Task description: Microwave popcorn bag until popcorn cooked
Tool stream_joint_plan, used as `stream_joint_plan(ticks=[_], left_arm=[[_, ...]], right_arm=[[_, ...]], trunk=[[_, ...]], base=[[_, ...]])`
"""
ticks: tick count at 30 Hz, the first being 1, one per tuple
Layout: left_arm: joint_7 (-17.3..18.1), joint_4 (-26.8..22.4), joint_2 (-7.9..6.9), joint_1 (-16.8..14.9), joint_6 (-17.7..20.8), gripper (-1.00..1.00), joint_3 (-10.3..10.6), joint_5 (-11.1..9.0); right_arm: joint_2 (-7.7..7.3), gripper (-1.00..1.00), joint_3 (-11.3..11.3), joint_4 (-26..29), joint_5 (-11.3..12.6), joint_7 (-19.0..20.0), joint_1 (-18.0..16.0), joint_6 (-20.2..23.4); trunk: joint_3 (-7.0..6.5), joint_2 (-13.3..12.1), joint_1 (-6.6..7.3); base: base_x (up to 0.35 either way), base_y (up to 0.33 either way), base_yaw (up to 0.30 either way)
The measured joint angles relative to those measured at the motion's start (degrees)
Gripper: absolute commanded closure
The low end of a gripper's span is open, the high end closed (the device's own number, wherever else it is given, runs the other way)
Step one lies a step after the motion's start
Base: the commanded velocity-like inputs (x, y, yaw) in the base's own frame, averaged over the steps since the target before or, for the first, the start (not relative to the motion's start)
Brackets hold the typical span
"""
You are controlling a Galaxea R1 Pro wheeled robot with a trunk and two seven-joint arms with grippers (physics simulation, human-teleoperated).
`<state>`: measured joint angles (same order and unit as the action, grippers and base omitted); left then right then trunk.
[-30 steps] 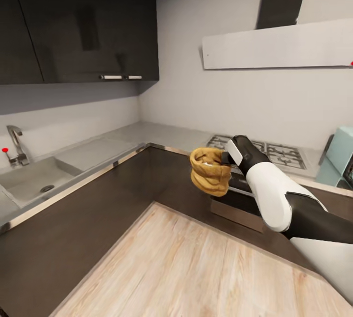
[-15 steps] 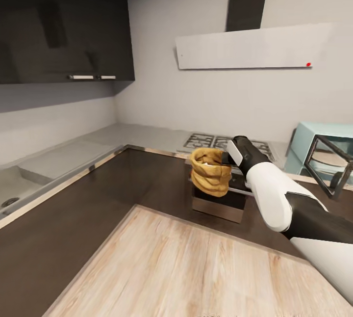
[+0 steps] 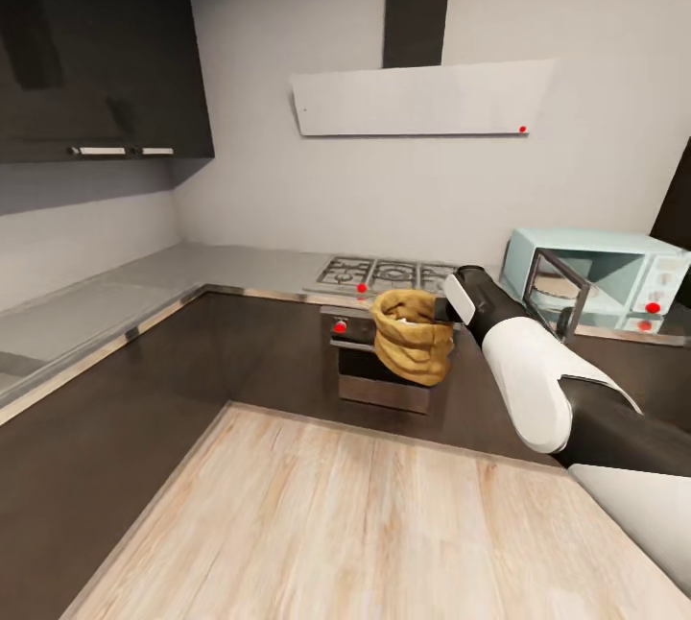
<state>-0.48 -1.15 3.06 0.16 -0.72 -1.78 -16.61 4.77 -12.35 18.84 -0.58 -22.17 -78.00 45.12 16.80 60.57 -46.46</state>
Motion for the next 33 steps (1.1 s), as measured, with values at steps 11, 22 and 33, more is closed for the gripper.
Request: stream_joint_plan(ticks=[11,22,33], left_arm=[[0.08,0.00,-0.09,0.01,0.01,-1.00,0.07,-0.17],[0.08,0.01,-0.09,0.00,0.00,-1.00,0.16,-0.16],[0.08,0.03,-0.09,0.00,0.08,-1.00,0.24,0.01]], right_arm=[[-4.64,1.00,0.06,-2.44,-0.39,0.49,0.00,0.15],[-6.23,1.00,0.02,-2.54,-0.02,0.55,0.00,0.09],[-7.04,1.00,0.01,-4.26,-0.07,0.47,0.00,0.09]], trunk=[[0.00,0.00,0.03],[0.00,0.01,0.04],[0.01,0.00,0.04]], base=[[-0.262,0.000,-0.288],[-0.001,0.000,-0.288],[0.000,0.000,-0.288]])
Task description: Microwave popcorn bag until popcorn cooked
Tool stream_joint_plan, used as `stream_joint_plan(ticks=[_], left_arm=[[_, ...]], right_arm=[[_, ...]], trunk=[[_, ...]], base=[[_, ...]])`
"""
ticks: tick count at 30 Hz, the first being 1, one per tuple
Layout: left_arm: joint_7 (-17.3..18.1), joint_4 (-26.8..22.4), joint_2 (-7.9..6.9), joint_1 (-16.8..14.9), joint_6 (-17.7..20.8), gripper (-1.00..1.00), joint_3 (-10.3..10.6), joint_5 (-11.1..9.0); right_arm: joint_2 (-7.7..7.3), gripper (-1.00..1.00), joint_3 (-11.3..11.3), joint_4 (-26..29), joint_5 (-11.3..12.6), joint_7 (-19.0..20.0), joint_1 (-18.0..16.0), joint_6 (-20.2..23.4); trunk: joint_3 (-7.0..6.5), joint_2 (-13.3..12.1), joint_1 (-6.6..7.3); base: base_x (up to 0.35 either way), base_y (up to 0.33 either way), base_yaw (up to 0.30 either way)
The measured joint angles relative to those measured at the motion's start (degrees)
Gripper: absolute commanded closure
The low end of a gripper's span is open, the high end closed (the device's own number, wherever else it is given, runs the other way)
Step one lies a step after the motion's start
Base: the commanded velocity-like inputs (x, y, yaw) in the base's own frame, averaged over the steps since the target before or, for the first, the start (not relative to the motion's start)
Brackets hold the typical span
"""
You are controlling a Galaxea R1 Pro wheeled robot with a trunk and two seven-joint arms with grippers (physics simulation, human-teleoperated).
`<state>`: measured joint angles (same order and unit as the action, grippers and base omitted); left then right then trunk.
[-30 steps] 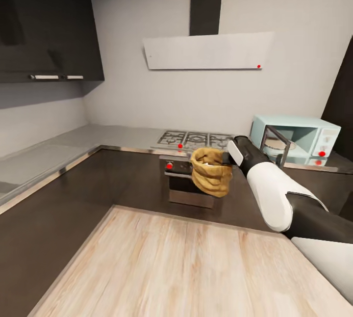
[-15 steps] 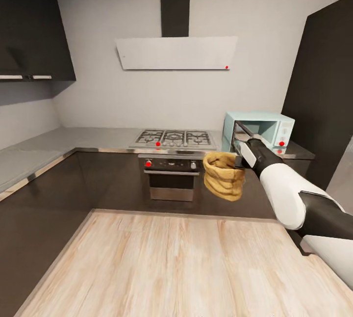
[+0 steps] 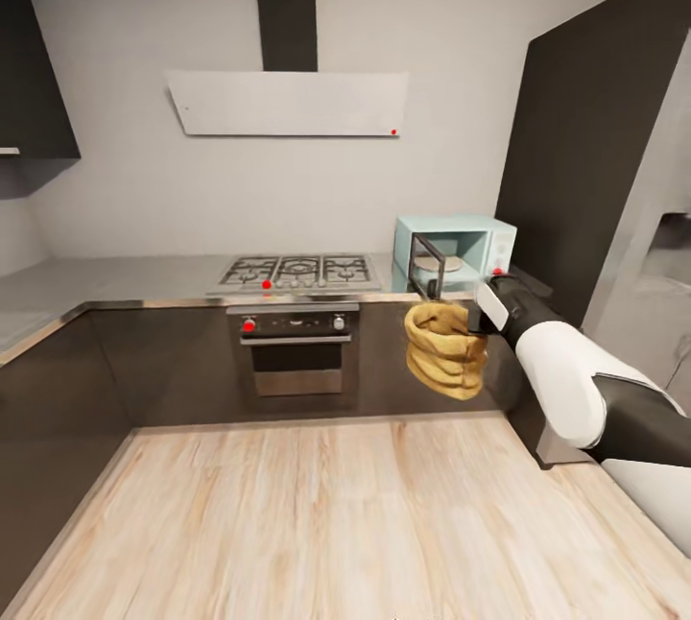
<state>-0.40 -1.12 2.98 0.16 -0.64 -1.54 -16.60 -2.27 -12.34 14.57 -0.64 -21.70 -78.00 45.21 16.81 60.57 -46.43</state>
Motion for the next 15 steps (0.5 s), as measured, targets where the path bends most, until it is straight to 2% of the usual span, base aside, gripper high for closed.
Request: stream_joint_plan(ticks=[15], left_arm=[[0.00,-0.03,0.00,0.00,0.00,-1.00,0.00,0.01]], right_arm=[[-0.23,1.00,-0.01,-0.57,0.00,0.00,-0.01,0.03]], trunk=[[0.00,0.00,0.00]], base=[[0.000,0.000,-0.290]])
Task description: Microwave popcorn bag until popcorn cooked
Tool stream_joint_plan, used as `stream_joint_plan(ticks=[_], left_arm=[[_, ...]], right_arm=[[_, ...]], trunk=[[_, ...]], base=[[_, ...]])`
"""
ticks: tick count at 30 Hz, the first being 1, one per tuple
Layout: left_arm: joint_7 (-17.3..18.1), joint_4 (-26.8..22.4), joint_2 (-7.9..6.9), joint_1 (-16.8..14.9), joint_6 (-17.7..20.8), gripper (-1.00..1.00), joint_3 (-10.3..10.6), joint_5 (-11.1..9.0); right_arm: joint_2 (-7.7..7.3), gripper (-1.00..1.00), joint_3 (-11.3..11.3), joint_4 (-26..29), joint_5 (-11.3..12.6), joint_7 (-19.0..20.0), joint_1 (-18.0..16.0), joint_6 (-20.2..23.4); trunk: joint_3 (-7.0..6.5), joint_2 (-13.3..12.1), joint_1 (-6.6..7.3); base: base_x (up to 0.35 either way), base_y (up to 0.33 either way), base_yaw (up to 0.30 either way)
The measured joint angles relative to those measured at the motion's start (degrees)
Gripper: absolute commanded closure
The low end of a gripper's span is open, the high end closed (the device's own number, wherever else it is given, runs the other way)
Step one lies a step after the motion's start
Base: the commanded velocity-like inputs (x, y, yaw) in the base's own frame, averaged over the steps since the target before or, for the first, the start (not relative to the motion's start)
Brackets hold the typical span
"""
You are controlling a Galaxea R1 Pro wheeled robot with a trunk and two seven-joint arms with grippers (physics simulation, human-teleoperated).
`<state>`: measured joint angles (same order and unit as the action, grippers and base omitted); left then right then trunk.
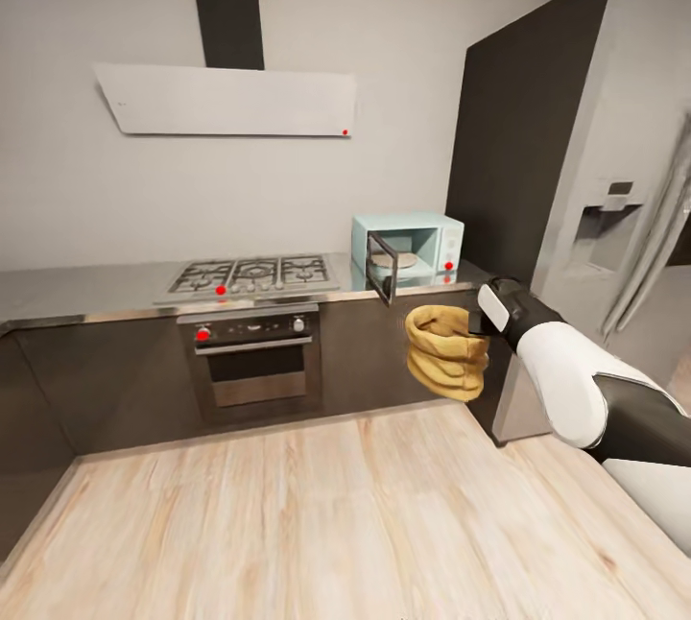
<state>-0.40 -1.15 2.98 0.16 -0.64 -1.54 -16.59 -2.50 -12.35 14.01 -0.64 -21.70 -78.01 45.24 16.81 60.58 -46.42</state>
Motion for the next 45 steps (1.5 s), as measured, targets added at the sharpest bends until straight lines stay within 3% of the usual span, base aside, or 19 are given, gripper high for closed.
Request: stream_joint_plan(ticks=[25,30,35,45], left_arm=[[0.00,0.00,0.00,0.00,0.00,-1.00,0.00,0.00],[0.00,0.01,0.00,0.00,-0.01,-1.00,0.00,0.00],[0.00,0.01,0.04,0.00,0.03,-1.00,-0.01,0.04],[0.00,0.01,0.00,0.00,0.16,-1.00,0.11,0.10]], right_arm=[[-0.48,1.00,0.00,-0.09,0.10,0.00,0.00,-0.04],[-0.59,1.00,0.01,-0.13,-0.04,-0.40,-0.01,-0.15],[-1.85,1.00,0.01,-0.10,-0.05,-0.03,-0.01,-0.18],[-1.84,1.00,0.07,-0.15,0.05,-0.64,-0.01,-0.19]], trunk=[[0.00,0.00,0.00],[0.00,0.00,0.00],[0.00,0.01,0.00],[0.00,0.01,0.03]], base=[[0.000,0.000,-0.286],[0.000,0.000,-0.028],[0.043,0.000,0.000],[0.305,-0.012,0.000]])
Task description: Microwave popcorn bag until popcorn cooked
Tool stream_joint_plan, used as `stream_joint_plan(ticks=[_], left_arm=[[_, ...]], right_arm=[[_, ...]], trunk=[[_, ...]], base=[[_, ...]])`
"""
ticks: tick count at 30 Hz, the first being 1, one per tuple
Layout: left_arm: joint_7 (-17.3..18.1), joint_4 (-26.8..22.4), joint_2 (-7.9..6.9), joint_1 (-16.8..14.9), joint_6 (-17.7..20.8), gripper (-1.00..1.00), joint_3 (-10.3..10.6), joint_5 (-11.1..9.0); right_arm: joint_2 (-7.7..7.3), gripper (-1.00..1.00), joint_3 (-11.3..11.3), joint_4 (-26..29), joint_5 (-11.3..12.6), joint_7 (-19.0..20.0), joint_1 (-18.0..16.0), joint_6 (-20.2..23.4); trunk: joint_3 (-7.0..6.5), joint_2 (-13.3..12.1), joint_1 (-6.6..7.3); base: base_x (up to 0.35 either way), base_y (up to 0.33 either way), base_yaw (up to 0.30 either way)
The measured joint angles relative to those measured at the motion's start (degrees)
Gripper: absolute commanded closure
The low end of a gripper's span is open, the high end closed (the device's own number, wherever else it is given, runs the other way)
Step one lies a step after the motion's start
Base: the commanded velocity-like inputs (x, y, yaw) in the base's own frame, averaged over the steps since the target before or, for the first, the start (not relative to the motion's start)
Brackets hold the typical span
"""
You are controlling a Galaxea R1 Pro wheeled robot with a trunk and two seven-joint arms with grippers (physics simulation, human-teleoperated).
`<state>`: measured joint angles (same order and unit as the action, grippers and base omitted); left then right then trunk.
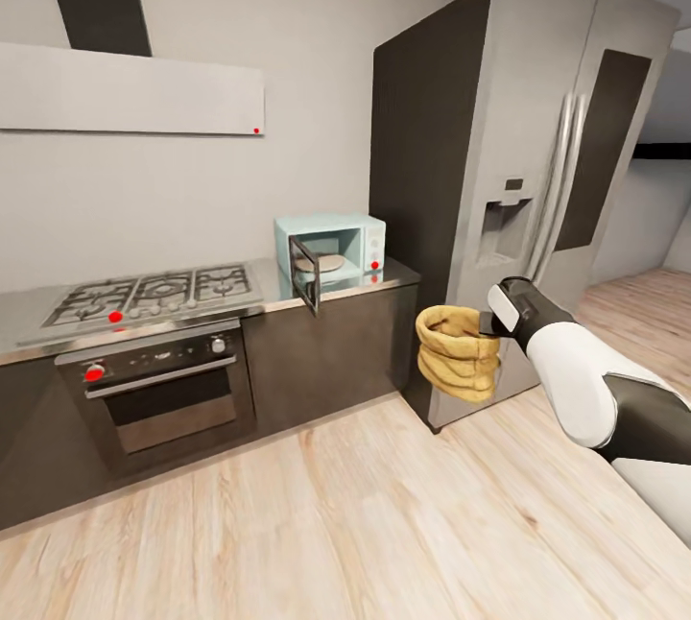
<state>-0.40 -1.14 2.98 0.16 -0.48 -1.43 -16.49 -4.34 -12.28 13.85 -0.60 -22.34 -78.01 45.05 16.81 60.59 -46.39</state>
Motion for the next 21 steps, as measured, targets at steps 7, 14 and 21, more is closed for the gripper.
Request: stream_joint_plan(ticks=[7,14,21], left_arm=[[0.00,0.00,0.00,0.00,0.03,-1.00,-0.03,0.01],[0.00,0.00,0.00,0.00,0.00,-1.00,-0.03,0.00],[0.00,0.00,-0.04,0.00,0.00,-1.00,-0.03,0.01]], right_arm=[[0.10,1.00,0.01,-0.04,0.02,0.27,-0.01,0.16],[0.22,1.00,-0.01,-0.05,0.13,0.32,-0.01,0.02],[0.74,1.00,0.08,0.03,0.23,0.36,-0.01,0.01]], trunk=[[0.00,0.00,0.00],[0.00,0.00,0.00],[0.00,0.00,0.00]], base=[[0.306,-0.185,0.000],[0.298,-0.204,0.043],[0.293,-0.213,0.259]])
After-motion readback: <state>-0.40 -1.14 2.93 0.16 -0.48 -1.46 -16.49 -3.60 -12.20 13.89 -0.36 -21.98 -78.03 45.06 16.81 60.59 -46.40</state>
